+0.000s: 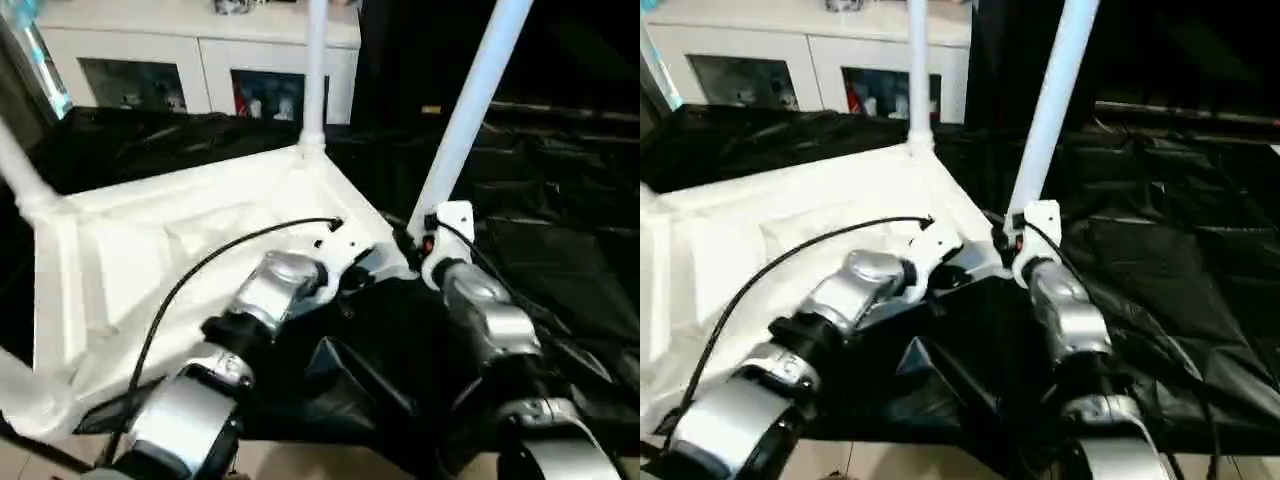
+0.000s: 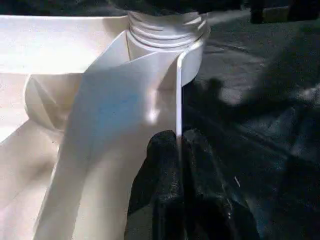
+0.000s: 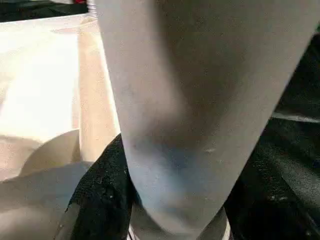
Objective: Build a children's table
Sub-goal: Rotate leg to tighten
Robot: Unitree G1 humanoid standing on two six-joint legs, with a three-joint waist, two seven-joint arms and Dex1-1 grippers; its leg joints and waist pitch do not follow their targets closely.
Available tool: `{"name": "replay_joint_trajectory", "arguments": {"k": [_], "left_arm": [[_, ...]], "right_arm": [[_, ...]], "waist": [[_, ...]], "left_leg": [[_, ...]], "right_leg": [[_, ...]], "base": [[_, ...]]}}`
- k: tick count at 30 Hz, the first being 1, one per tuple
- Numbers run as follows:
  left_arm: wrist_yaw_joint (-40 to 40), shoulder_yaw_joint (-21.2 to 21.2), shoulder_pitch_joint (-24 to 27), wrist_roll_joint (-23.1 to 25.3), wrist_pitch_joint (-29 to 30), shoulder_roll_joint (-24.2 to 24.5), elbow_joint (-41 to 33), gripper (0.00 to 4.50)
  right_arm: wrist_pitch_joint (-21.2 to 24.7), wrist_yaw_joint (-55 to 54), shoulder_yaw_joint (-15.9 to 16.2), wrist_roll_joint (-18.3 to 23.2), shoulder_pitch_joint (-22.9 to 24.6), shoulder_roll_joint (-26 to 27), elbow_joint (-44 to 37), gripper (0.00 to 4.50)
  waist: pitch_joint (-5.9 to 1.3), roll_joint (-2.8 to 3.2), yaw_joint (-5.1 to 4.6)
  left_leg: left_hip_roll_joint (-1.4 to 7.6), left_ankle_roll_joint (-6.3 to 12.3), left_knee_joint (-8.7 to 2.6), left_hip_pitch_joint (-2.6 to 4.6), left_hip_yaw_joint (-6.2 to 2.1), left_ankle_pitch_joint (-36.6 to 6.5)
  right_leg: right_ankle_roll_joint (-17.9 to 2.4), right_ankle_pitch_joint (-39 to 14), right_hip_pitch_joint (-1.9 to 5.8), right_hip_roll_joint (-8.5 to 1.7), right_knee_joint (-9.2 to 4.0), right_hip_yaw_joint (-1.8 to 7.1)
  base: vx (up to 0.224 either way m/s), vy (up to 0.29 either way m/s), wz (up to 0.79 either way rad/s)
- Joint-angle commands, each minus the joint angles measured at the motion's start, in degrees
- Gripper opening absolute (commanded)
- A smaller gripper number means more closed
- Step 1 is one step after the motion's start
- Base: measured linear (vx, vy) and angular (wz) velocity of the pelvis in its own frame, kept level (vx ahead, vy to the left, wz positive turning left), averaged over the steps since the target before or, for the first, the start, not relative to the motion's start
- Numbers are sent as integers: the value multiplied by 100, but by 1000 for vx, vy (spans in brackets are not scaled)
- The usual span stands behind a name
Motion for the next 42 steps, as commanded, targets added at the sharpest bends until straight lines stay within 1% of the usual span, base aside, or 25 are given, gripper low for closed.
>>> {"name": "replay_joint_trajectory", "arguments": {"k": [1,4,5,7,9,10,11,12,13,14,15,16,19,20,21,22,24,26,27,28,31,32,39,41,42], "left_arm": [[-150,-138,-44,-205,-170,-485,35,0],[-279,-171,-31,-195,-288,-410,54,0],[-301,-170,-25,-197,-305,-385,47,0],[-303,-168,-27,-203,-326,-363,59,0],[-629,-154,32,-231,-430,-131,8,0],[-629,-154,32,-231,-430,-131,8,0],[-865,-149,79,-254,-504,7,-40,0],[-897,-151,86,-257,-514,25,-47,0],[-1167,-170,149,-298,-611,165,-115,0],[-1449,-193,216,-347,-683,307,-200,0],[-1449,-193,216,-347,-683,307,-200,0],[-1718,-217,280,-399,-777,430,-292,0],[-2299,-248,414,-560,-882,650,-548,0],[-2407,-254,434,-583,-867,710,-594,0],[-2471,-253,441,-589,-866,746,-608,0],[-2544,-247,445,-590,-880,792,-608,0],[-2776,-252,460,-588,-923,966,-615,0],[-2845,-251,466,-594,-936,1017,-619,0],[-2870,-244,474,-592,-943,1035,-625,0],[-2886,-240,480,-590,-951,1052,-625,0],[-2918,-239,491,-598,-957,1092,-640,0],[-2930,-228,494,-593,-952,1093,-646,0],[-2894,-194,523,-568,-977,1076,-653,0],[-2716,-165,504,-538,-917,1015,-617,0],[-2422,-125,450,-474,-894,934,-510,0]], "right_arm": [[191,51,181,79,41,363,485,252],[73,306,288,-16,-22,280,467,272],[49,361,328,-52,-20,239,450,291],[-2,390,366,-105,-36,203,473,296],[-103,1396,660,-139,109,-276,184,296],[-103,1396,660,-139,109,-276,184,296],[-169,2046,825,-97,269,-576,-86,296],[-172,2116,839,-86,291,-610,-122,296],[-174,2636,925,15,462,-869,-409,296],[-136,3048,955,126,603,-1089,-654,296],[-136,3048,955,126,603,-1089,-654,296],[-117,3317,948,193,695,-1242,-808,296],[-72,3906,1015,365,901,-1567,-1156,296],[-53,4068,1052,408,963,-1666,-1260,296],[-40,4182,1073,428,999,-1728,-1322,296],[-15,4348,1086,452,1049,-1804,-1412,296],[74,4719,1114,518,1165,-2018,-1626,296],[113,4794,1125,533,1176,-2058,-1656,296],[110,4824,1152,507,1177,-2081,-1670,270],[95,4851,1189,477,1177,-2100,-1680,270],[76,4876,1249,439,1174,-2119,-1687,259],[81,4886,1257,434,1172,-2119,-1690,235],[133,4850,1266,455,1176,-2035,-1730,209],[77,4497,1225,351,1148,-1884,-1568,207],[94,4034,1180,192,1082,-1714,-1323,206]], "waist": [[-284,-31,-16],[-274,-37,-14],[-278,-35,-12],[-282,-36,-8],[-288,-39,4],[-287,-47,17],[-289,-54,26],[-289,-62,38],[-281,-41,35],[-287,-68,46],[-282,-43,61],[-275,-43,43],[-266,-39,46],[-265,-24,37],[-269,-13,42],[-266,-27,34],[-269,-19,52],[-277,-16,66],[-281,-14,66],[-284,-15,65],[-278,-22,71],[-278,-23,67],[-279,-37,67],[-283,-33,59],[-268,-29,50]], "left_leg": [[19,8,-381,38,34,-1703],[26,14,-394,53,30,-1856],[29,16,-396,45,27,-1850],[31,30,-394,37,29,-1737],[33,92,-381,32,37,-1663],[31,129,-378,30,35,-1636],[28,192,-370,16,39,-1546],[30,228,-361,18,44,-1506],[27,266,-362,6,45,-1451],[29,325,-349,3,50,-1419],[36,343,-356,9,41,-1401],[40,375,-361,2,43,-1436],[51,353,-374,15,39,-1574],[68,339,-383,20,35,-1650],[73,328,-384,29,36,-1654],[69,333,-379,26,42,-1636],[76,334,-377,33,43,-1611],[73,360,-371,22,45,-1511],[75,355,-369,22,44,-1464],[75,351,-364,25,47,-1451],[72,335,-363,24,51,-1441],[72,328,-364,27,51,-1465],[71,329,-360,24,52,-1438],[69,333,-357,20,53,-1421],[65,272,-367,21,52,-1446]], "right_leg": [[-936,-1256,189,-164,-508,121],[-887,-1522,177,-168,-535,119],[-871,-1510,183,-166,-533,120],[-892,-1340,188,-164,-521,123],[-939,-1141,216,-162,-507,120],[-939,-1089,226,-158,-511,114],[-953,-956,245,-161,-500,115],[-969,-902,251,-163,-500,115],[-1011,-838,250,-169,-495,117],[-1047,-800,267,-171,-491,116],[-1053,-787,273,-171,-488,114],[-1092,-852,262,-173,-488,112],[-1108,-1177,255,-180,-515,110],[-1134,-1282,233,-182,-513,116],[-1149,-1267,230,-184,-514,117],[-1172,-1225,226,-171,-511,117],[-1185,-1186,229,-180,-502,121],[-1223,-1006,237,-179,-483,120],[-1251,-936,237,-181,-472,115],[-1269,-908,235,-180,-470,113],[-1280,-944,236,-185,-470,114],[-1268,-994,234,-187,-475,114],[-1251,-1009,235,-190,-470,115],[-1246,-1006,224,-190,-464,117],[-1221,-1120,210,-185,-477,114]], "base": [[0,0,0],[0,0,0],[0,0,0],[0,0,0],[0,0,0],[0,0,0],[0,0,0],[0,0,0],[0,0,0],[0,0,0],[0,0,0],[0,0,0],[0,0,0],[0,0,0],[0,0,0],[0,0,0],[0,0,0],[0,0,0],[0,0,0],[0,0,0],[0,0,0],[0,0,0],[0,0,0],[0,0,0],[0,0,0]]}}
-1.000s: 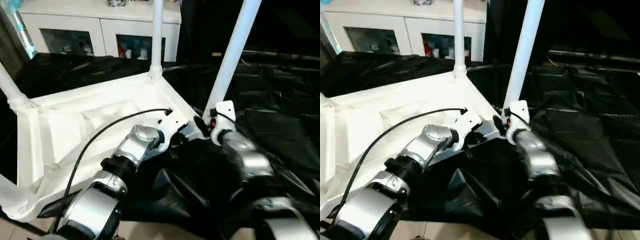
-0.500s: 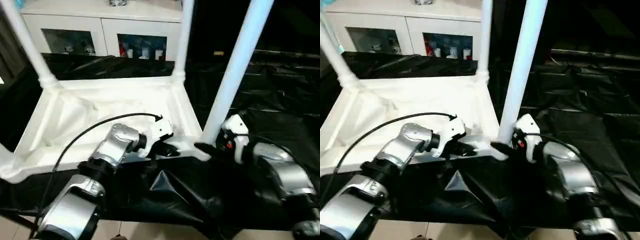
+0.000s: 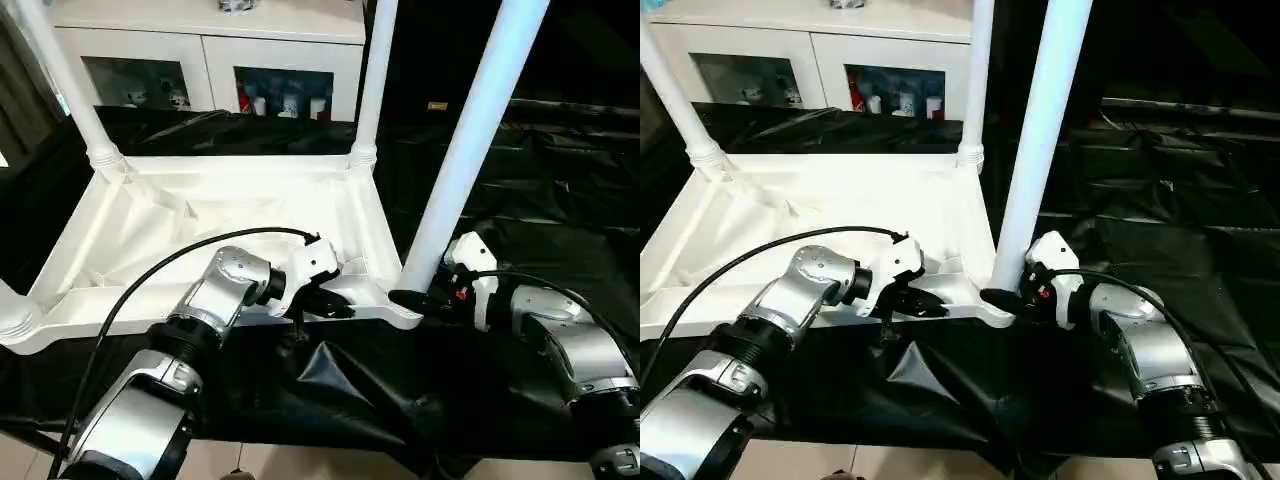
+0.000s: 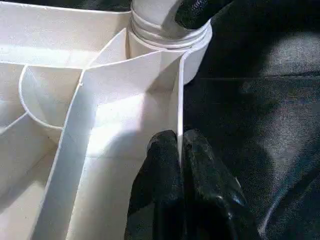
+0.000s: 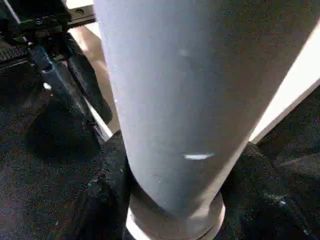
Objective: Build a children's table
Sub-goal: Rotate leg to tighten
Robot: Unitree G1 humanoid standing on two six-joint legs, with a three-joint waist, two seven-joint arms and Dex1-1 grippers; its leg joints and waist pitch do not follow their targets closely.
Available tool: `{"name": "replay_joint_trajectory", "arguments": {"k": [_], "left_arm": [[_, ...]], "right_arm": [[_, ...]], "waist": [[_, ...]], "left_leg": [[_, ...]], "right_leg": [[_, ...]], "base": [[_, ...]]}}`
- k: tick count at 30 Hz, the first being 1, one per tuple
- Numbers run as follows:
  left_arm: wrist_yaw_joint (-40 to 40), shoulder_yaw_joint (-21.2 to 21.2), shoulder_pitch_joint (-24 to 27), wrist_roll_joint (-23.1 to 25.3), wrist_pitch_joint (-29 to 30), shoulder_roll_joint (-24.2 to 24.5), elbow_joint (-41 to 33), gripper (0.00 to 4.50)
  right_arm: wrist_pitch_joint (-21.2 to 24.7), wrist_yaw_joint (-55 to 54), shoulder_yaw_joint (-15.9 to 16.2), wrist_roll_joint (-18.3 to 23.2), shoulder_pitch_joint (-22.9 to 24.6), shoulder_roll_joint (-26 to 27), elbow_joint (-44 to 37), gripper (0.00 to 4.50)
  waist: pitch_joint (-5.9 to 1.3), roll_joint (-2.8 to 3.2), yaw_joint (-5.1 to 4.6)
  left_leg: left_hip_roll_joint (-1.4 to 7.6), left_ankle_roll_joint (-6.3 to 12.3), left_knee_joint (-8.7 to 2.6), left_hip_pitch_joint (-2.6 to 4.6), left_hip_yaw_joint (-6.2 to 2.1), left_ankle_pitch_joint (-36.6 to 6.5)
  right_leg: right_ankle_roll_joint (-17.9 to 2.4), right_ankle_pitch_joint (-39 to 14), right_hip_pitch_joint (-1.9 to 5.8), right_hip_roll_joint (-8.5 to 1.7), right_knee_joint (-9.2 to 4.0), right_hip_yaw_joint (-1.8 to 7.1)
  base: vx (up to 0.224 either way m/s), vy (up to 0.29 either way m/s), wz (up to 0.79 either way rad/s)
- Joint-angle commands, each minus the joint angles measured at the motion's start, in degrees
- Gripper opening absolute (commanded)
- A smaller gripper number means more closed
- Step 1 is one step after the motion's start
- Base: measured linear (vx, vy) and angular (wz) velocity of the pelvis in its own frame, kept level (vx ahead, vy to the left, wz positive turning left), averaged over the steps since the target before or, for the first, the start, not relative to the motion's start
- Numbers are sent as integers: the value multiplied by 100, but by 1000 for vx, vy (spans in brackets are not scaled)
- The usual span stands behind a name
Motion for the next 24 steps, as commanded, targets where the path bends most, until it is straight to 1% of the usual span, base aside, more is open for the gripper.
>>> {"name": "replay_joint_trajectory", "arguments": {"k": [1,2,3,4,5,6,7,8,9,10,12,13,14,15,17,18,19,20,21,23,24], "left_arm": [[559,132,-55,-121,16,-344,169,0],[765,148,-105,-68,43,-401,267,0],[1048,172,-174,-5,89,-483,391,0],[1134,180,-195,12,106,-512,427,0],[1537,229,-292,62,196,-674,580,0],[1717,255,-335,75,240,-755,644,0],[1910,270,-384,90,311,-873,699,0],[2094,273,-429,111,388,-987,743,0],[2300,276,-476,133,454,-1118,792,0],[2466,272,-516,152,505,-1234,834,0],[2666,219,-583,181,549,-1512,894,0],[2666,219,-583,181,549,-1512,894,0],[2727,209,-614,178,544,-1605,935,0],[2753,197,-637,179,539,-1668,965,0],[2741,177,-685,206,459,-1717,1042,0],[2738,177,-688,207,453,-1717,1047,0],[2710,177,-702,214,415,-1708,1070,0],[2549,172,-687,208,340,-1606,1055,0],[2476,169,-674,203,308,-1554,1043,0],[2343,158,-644,188,290,-1465,1011,0],[2251,148,-623,178,267,-1414,984,0]], "right_arm": [[87,-780,189,-377,-96,372,498,206],[68,-1066,200,-507,-134,468,665,205],[107,-1436,171,-601,-186,625,852,205],[131,-1539,153,-611,-200,677,900,204],[246,-2064,32,-619,-283,962,1117,204],[303,-2307,-34,-608,-324,1101,1211,204],[385,-2645,-139,-576,-398,1295,1338,204],[453,-2956,-238,-548,-478,1477,1463,204],[500,-3287,-346,-513,-576,1662,1608,204],[528,-3563,-436,-482,-671,1821,1745,204],[488,-4020,-602,-402,-946,2160,2104,203],[488,-4020,-602,-402,-946,2160,2104,203],[447,-4156,-658,-378,-1048,2270,2238,203],[401,-4197,-667,-377,-1117,2339,2314,203],[260,-4090,-633,-412,-1181,2392,2342,203],[253,-4080,-638,-411,-1185,2395,2340,203],[215,-4008,-660,-406,-1199,2397,2320,257],[149,-3778,-648,-425,-1187,2274,2246,271],[113,-3678,-625,-453,-1183,2199,2232,271],[117,-3409,-543,-474,-1158,2040,2174,291],[133,-3246,-479,-491,-1126,1945,2109,291]], "waist": [[-265,-85,-14],[-249,-87,-60],[-245,-95,-70],[-242,-85,-88],[-243,-115,-95],[-239,-89,-109],[-240,-101,-115],[-243,-94,-122],[-248,-95,-129],[-257,-78,-140],[-270,-76,-151],[-274,-57,-159],[-276,-71,-166],[-281,-66,-167],[-304,-58,-171],[-303,-57,-170],[-299,-71,-167],[-293,-79,-166],[-290,-76,-168],[-285,-80,-167],[-281,-81,-165]], "left_leg": [[53,241,-340,30,49,-1514],[38,135,-359,26,40,-1703],[35,83,-366,41,30,-1793],[35,26,-373,57,18,-1940],[36,7,-374,70,12,-2041],[35,-18,-378,88,16,-2106],[37,-33,-382,85,5,-2145],[35,-66,-397,71,-5,-2145],[34,-70,-395,82,-2,-2172],[40,-108,-394,94,-9,-2195],[34,-117,-398,73,-9,-2146],[39,-109,-394,84,-1,-2139],[27,-81,-394,63,3,-2087],[25,-71,-397,58,0,-2044],[26,-33,-388,60,9,-1923],[30,-13,-390,55,9,-1872],[27,25,-390,46,15,-1820],[29,54,-392,50,18,-1854],[30,61,-395,47,17,-1870],[36,87,-400,49,13,-1958],[36,89,-403,43,10,-1946]], "right_leg": [[-1209,-1214,216,-187,-469,123],[-1124,-1599,196,-190,-494,112],[-1057,-1817,205,-192,-516,107],[-954,-2143,182,-202,-548,113],[-870,-2316,166,-200,-568,116],[-845,-2377,125,-202,-585,134],[-833,-2403,128,-199,-587,128],[-812,-2387,140,-199,-581,126],[-802,-2377,126,-192,-589,126],[-825,-2274,115,-192,-579,131],[-866,-2031,136,-182,-565,129],[-910,-1826,126,-172,-557,134],[-920,-1678,155,-165,-546,128],[-921,-1615,167,-168,-543,125],[-955,-1368,188,-170,-535,122],[-971,-1281,198,-171,-530,120],[-987,-1219,208,-173,-528,117],[-975,-1295,207,-175,-539,113],[-971,-1343,207,-179,-543,114],[-936,-1547,206,-185,-565,111],[-933,-1560,208,-187,-567,111]], "base": [[0,0,0],[0,0,0],[0,0,0],[0,0,0],[0,0,0],[0,0,0],[0,0,0],[0,0,0],[0,0,0],[0,0,0],[0,0,0],[0,0,0],[0,0,0],[0,0,0],[0,0,0],[0,0,0],[0,0,0],[0,0,0],[0,0,0],[0,0,0],[0,0,0]]}}
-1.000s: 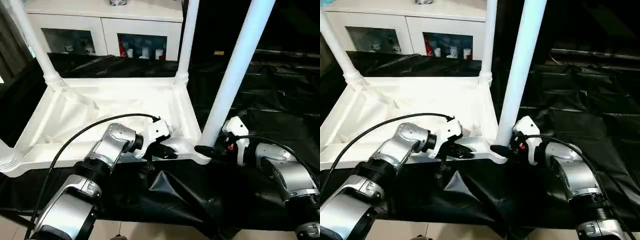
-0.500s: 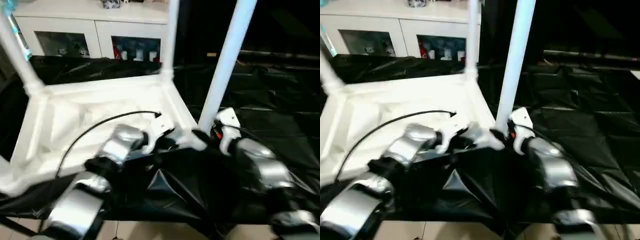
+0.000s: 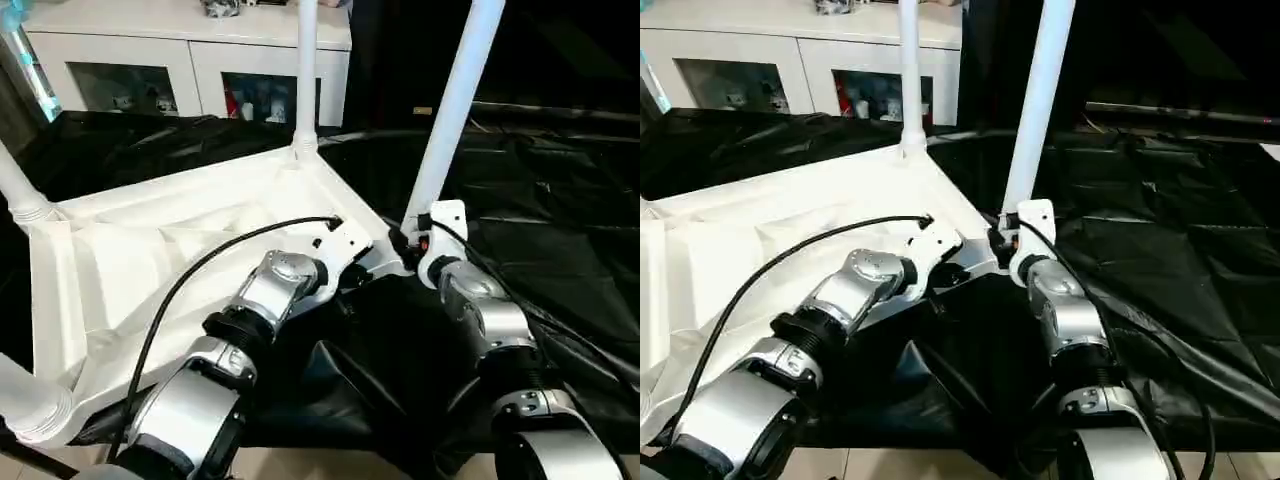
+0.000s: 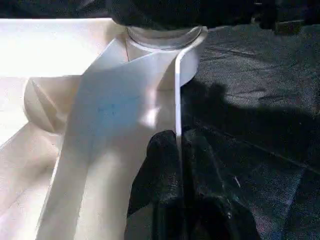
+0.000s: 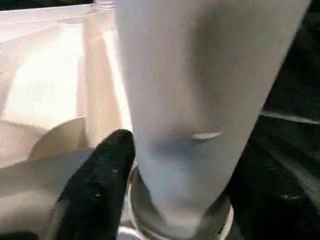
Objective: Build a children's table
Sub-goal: Rotate leg to tighten
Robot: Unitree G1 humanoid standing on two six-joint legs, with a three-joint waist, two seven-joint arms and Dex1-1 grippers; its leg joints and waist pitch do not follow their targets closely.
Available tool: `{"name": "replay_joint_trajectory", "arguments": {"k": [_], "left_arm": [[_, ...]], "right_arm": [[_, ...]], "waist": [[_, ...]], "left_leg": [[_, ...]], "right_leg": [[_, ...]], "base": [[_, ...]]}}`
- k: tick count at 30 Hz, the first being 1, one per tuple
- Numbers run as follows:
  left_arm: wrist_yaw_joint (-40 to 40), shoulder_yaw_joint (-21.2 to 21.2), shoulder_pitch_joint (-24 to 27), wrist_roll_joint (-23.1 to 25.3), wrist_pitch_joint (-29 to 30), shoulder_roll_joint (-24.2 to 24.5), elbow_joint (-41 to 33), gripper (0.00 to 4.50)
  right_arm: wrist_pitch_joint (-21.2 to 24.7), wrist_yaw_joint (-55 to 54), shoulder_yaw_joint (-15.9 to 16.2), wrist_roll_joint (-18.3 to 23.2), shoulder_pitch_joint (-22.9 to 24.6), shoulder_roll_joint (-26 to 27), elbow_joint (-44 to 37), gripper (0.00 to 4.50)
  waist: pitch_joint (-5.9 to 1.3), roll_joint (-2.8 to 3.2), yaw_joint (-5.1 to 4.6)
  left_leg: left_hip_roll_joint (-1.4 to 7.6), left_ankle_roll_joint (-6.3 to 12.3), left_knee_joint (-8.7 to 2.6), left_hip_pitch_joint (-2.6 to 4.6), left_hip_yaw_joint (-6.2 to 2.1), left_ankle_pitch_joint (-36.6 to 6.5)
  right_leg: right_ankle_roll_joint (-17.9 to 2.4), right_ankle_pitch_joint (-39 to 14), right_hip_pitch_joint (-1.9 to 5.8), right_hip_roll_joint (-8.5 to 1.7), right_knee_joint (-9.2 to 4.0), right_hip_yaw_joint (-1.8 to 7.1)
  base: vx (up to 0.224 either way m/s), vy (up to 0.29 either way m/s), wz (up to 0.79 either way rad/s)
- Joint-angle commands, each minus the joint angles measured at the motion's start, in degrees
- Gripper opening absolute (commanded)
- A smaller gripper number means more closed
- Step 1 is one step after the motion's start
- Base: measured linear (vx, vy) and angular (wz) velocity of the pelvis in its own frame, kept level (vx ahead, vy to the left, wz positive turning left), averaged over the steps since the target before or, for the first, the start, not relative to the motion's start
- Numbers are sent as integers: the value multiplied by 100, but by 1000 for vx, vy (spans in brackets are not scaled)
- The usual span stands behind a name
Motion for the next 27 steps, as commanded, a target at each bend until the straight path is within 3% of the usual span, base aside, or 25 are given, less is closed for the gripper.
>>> {"name": "replay_joint_trajectory", "arguments": {"k": [1,7,11,15,22,27], "left_arm": [[-585,-186,23,-155,-289,-164,-73,0],[-1662,-329,243,-231,-546,447,-316,0],[-2309,-368,370,-338,-646,787,-532,0],[-3158,-372,520,-546,-588,1204,-872,0],[-3578,-377,586,-611,-577,1477,-1008,0],[-3564,-367,599,-634,-557,1484,-1071,0]], "right_arm": [[228,715,519,57,190,66,120,291],[258,2491,876,244,714,-880,-882,291],[430,3240,1018,416,995,-1324,-1432,291],[599,4020,1255,590,1373,-1840,-2136,291],[673,4448,1367,605,1534,-2083,-2488,291],[726,4388,1443,613,1495,-2042,-2544,249]], "waist": [[-237,-38,28],[-239,-36,119],[-242,-13,144],[-241,-12,183],[-229,1,177],[-242,-10,176]], "left_leg": [[46,102,-384,27,25,-1894],[62,337,-352,13,45,-1561],[82,312,-358,34,49,-1521],[96,356,-352,31,56,-1433],[104,238,-363,42,66,-1552],[91,251,-339,39,68,-1365]], "right_leg": [[-938,-1501,172,-191,-500,120],[-1076,-938,222,-194,-464,130],[-1270,-780,213,-189,-423,125],[-1318,-585,245,-187,-395,125],[-1380,-778,210,-188,-395,124],[-1410,-538,226,-190,-370,126]], "base": [[0,0,0],[0,0,0],[0,0,0],[0,0,0],[0,0,0],[0,0,0]]}}
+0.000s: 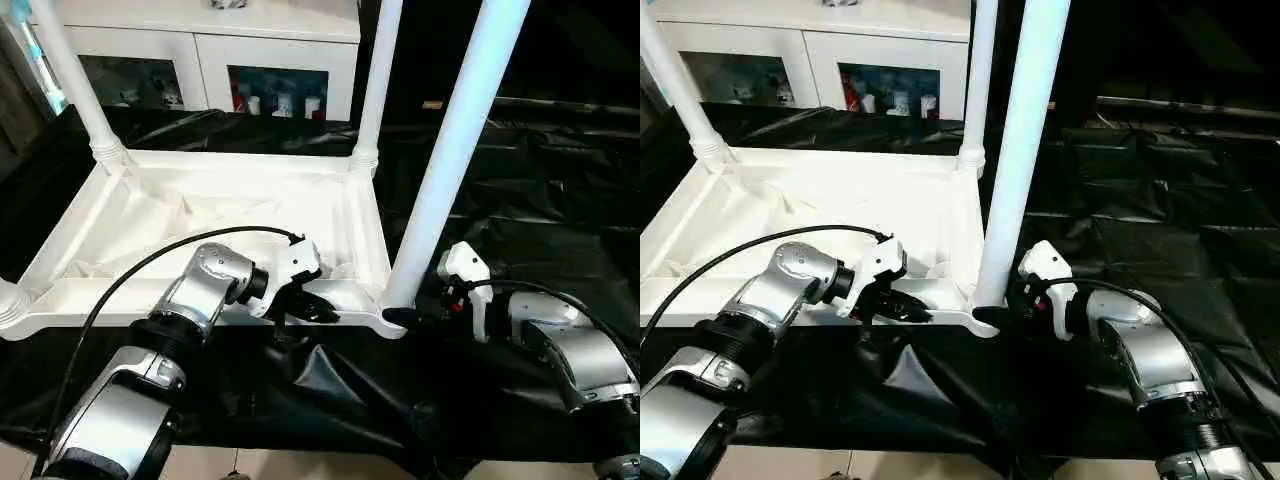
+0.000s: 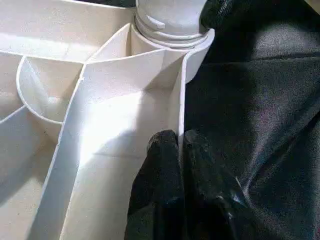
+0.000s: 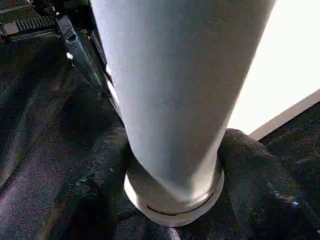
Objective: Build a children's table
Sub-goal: Rotate leg to tighten
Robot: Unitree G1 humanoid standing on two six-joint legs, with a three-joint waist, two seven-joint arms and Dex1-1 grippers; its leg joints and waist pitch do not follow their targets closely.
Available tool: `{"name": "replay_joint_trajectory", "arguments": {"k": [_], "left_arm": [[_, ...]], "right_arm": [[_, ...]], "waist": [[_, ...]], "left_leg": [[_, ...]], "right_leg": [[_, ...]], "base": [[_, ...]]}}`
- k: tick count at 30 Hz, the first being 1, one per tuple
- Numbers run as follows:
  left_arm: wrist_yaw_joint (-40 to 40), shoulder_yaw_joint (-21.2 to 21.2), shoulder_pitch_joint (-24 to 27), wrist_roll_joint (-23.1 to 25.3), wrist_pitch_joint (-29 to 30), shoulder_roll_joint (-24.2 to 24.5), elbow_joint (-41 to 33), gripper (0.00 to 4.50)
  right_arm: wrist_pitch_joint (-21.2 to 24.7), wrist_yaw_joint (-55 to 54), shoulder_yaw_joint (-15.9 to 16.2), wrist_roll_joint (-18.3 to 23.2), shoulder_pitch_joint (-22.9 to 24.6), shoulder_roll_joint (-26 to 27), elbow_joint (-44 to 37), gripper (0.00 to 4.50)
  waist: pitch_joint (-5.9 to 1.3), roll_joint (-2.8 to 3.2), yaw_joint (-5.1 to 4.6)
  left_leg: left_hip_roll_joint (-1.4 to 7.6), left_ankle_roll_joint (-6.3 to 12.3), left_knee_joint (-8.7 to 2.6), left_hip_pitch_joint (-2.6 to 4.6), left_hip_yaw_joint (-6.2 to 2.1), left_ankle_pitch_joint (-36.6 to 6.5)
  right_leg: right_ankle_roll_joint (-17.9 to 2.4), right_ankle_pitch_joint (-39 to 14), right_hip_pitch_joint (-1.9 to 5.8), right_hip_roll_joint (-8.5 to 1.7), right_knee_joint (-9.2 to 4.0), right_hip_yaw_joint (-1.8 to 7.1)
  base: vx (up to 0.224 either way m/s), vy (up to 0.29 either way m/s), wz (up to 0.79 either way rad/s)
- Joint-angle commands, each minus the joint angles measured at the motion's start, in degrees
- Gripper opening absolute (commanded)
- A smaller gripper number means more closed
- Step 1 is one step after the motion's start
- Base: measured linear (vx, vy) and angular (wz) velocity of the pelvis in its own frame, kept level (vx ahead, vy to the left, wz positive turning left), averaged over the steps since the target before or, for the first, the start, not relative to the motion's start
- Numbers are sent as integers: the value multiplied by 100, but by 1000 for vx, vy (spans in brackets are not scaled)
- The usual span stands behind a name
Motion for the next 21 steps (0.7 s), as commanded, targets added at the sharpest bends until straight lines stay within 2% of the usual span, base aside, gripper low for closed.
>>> {"name": "replay_joint_trajectory", "arguments": {"k": [1,4,7,8,10,11,12,13,14,17,18,20,21], "left_arm": [[-55,-24,28,-160,27,-86,-146,0],[45,-23,39,-138,4,-129,-154,0],[508,14,-4,-39,10,-290,-26,0],[727,31,-35,10,3,-364,49,0],[913,45,-67,51,9,-428,115,0],[1352,93,-148,125,105,-579,263,0],[1352,93,-148,125,105,-579,263,0],[1908,130,-249,210,201,-814,443,0],[2183,147,-298,248,247,-934,527,0],[2526,166,-359,270,303,-1086,631,0],[2919,184,-429,297,428,-1371,708,0],[3216,172,-481,331,534,-1655,753,0],[3386,129,-513,366,567,-1878,780,0]], "right_arm": [[172,84,296,-24,36,38,-115,244],[171,0,264,-23,34,109,-94,230],[46,-668,86,-211,-52,401,275,219],[10,-1056,4,-318,-115,541,478,217],[-9,-1360,-63,-394,-166,651,632,210],[0,-1917,-191,-497,-251,864,891,208],[0,-1917,-191,-497,-251,864,891,207],[159,-2628,-412,-487,-394,1214,1203,207],[210,-3011,-531,-484,-477,1389,1360,207],[255,-3504,-707,-487,-590,1624,1576,206],[261,-4044,-815,-524,-772,1904,1883,206],[227,-4522,-892,-571,-957,2167,2187,206],[144,-4739,-908,-586,-1086,2355,2373,206]], "waist": [[-284,-39,23],[-280,-43,21],[-272,-46,6],[-259,-33,-10],[-254,-51,-53],[-252,-58,-71],[-251,-49,-71],[-247,-26,-91],[-248,-38,-98],[-266,-27,-112],[-272,-20,-113],[-276,-19,-134],[-283,13,-139]], "left_leg": [[64,265,-305,50,56,-1328],[63,266,-304,51,56,-1333],[62,205,-312,55,56,-1450],[59,129,-332,57,48,-1593],[50,16,-347,57,33,-1751],[50,-14,-347,60,34,-1774],[48,-19,-346,80,36,-1832],[35,-31,-349,74,28,-1913],[40,-92,-354,93,21,-1955],[33,-87,-345,76,18,-1856],[32,-80,-346,72,17,-1814],[21,-99,-347,65,16,-1738],[25,-106,-342,68,15,-1682]], "right_leg": [[-1421,-494,247,-190,-356,130],[-1409,-559,246,-196,-359,130],[-1368,-791,230,-204,-381,134],[-1333,-1042,211,-212,-404,131],[-1218,-1430,211,-213,-432,122],[-1144,-1533,192,-208,-443,133],[-1128,-1604,174,-206,-458,132],[-1098,-1708,169,-204,-461,134],[-1066,-1776,155,-200,-473,134],[-1052,-1533,169,-194,-459,141],[-1063,-1436,177,-192,-454,143],[-1099,-1288,181,-186,-441,135],[-1123,-1175,186,-191,-430,138]], "base": [[0,0,0],[0,0,0],[0,0,0],[0,0,0],[0,0,0],[0,0,0],[0,0,0],[0,0,0],[0,0,0],[0,0,0],[0,0,0],[0,0,0],[0,0,0]]}}
